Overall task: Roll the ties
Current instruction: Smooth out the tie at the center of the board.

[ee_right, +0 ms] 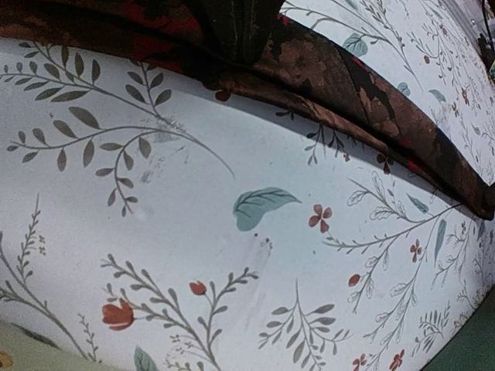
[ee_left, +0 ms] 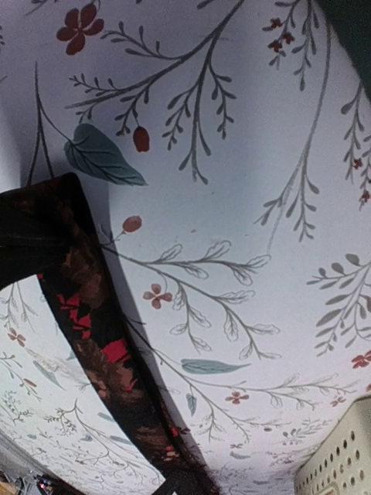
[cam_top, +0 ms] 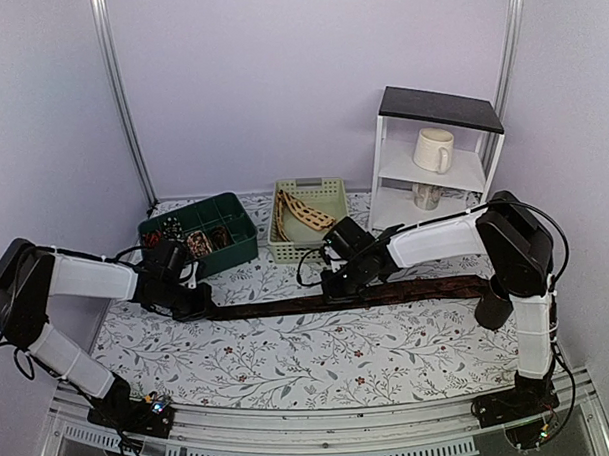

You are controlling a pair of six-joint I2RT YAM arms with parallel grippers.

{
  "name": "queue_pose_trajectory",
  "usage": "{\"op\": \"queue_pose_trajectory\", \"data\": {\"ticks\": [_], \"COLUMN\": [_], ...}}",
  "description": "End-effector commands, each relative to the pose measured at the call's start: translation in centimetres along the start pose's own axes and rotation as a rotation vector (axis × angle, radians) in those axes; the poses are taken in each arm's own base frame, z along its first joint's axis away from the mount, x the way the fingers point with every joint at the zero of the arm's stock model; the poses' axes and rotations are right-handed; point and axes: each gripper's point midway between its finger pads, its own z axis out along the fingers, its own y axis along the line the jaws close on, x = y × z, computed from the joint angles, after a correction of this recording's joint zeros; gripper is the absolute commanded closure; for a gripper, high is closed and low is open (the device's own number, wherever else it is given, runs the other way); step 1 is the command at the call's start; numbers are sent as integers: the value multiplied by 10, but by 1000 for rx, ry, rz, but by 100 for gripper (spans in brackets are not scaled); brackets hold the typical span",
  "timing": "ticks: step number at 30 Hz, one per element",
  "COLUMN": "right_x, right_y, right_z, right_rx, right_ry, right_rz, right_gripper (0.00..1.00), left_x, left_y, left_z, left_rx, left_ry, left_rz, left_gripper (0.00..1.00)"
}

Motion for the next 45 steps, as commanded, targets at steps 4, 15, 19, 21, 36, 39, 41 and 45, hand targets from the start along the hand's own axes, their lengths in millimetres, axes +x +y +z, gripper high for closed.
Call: {"op": "queue_pose_trajectory", "data": {"ticks": [4, 15, 19, 21, 36, 39, 41, 45], "right_x": [18, -35, -45, -48, -35, -28, -26, -24], "right_y": [-28, 42, 77, 94, 166, 171, 173, 174], "right_z": [9, -27, -28, -24, 38, 50, 56, 66], "right_rx": [103, -63, -181, -240, -498, -504, -512, -514], "right_ry": [32, -69, -94, -98, 10, 35, 49, 65], "right_rz": [-9, 2, 20, 31, 68, 58, 58, 58], "right_gripper": [99, 99, 100, 100, 100, 100, 100, 100], "left_x": [23, -17, -17, -19, -3, -1, -2, -2], "left_y": [30, 10, 5, -1, 10, 14, 13, 11], "left_z": [0, -44, -46, -48, -29, -26, -24, -20], "left_rx": [-121, -20, 67, 120, 133, 116, 126, 139], "left_ry": [66, -52, -66, -73, -42, -41, -37, -24], "left_rz": [-40, -64, -68, -61, -86, -85, -85, -92], "left_gripper": [100, 97, 90, 86, 70, 70, 72, 75]}}
